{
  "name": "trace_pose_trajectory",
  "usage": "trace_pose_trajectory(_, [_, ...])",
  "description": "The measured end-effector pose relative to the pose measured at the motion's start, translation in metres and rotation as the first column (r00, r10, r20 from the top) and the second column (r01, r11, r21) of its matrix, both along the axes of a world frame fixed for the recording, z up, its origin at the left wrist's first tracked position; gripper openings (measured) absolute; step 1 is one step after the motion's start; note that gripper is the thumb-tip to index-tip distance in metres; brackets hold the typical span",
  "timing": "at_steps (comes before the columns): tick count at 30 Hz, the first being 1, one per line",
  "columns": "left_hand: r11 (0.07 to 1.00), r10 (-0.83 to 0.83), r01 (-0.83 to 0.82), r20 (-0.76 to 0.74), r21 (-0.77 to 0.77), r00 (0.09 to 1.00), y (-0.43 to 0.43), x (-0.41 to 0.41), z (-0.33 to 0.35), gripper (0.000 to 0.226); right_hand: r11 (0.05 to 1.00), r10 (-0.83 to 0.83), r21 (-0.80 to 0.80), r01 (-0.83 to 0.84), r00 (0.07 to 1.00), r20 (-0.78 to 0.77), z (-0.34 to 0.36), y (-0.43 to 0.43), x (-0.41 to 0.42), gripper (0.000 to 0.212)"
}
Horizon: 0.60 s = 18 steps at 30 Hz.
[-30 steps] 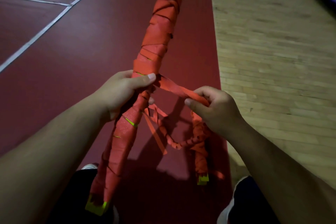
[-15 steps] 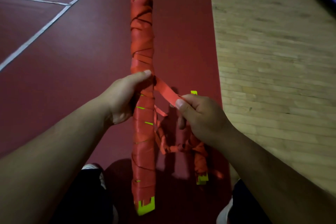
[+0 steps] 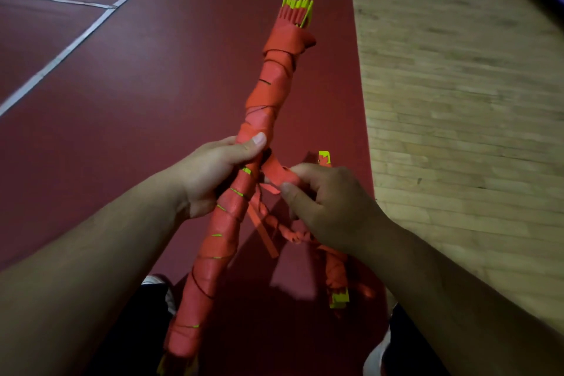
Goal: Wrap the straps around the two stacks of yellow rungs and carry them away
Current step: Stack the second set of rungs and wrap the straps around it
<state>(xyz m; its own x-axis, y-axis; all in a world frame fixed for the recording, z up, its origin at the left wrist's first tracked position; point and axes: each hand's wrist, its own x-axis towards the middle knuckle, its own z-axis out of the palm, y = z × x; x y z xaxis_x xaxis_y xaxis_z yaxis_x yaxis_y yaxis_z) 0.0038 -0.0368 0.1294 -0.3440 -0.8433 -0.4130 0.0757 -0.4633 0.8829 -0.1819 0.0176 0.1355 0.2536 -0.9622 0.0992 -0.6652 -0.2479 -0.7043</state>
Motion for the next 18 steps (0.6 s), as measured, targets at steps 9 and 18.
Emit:
trace_pose_trajectory(9, [0.996,-0.031,0.035,-0.048,0.081,0.998,0.0,-0.001,-0.006,0.033,0.999,-0.004,0.04,0.011,0.986,-0.165,-0.007,0.002,0.012,0.028])
trace_pose_trajectory(18, [0.999,-0.007,0.005,0.052,0.035,0.999,-0.003,0.005,-0.008,0.047,0.999,0.022,0.045,-0.018,0.995,-0.102,-0.009,0.005,0.019,0.015])
